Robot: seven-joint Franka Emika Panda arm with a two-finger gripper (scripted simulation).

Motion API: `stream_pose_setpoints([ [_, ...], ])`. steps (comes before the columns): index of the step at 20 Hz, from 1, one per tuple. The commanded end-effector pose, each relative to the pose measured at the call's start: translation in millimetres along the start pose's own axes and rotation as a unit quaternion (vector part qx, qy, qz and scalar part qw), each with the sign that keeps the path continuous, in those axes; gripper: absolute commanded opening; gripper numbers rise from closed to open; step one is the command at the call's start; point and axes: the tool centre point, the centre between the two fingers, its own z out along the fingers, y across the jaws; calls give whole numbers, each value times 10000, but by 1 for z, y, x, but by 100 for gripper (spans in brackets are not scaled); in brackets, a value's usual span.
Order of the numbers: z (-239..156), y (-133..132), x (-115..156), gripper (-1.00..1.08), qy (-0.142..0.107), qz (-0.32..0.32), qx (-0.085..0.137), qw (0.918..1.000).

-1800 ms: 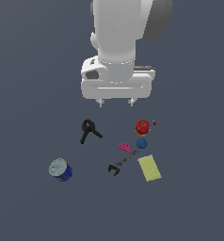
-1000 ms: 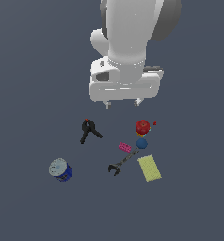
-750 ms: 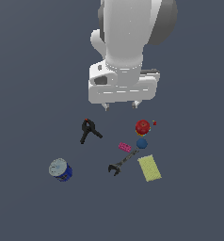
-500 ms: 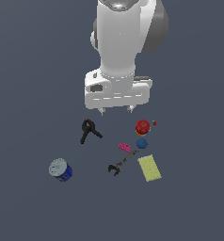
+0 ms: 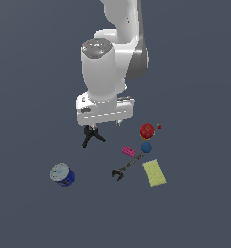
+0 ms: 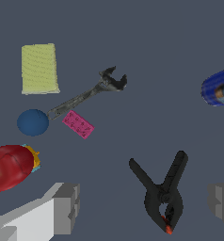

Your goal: Pick up a designated object from a clutter of objects.

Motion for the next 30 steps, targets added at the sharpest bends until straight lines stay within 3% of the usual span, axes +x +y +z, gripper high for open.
stream_pose_setpoints([
  [1, 23, 15, -11, 100, 8, -103, -2, 9999],
  [9, 89, 56, -56, 100, 18, -413, -44, 9991],
  [17, 126, 78, -92, 100, 5, -611, -98, 9981],
  [30, 141, 84, -105, 100, -7, -667, -117, 9977],
])
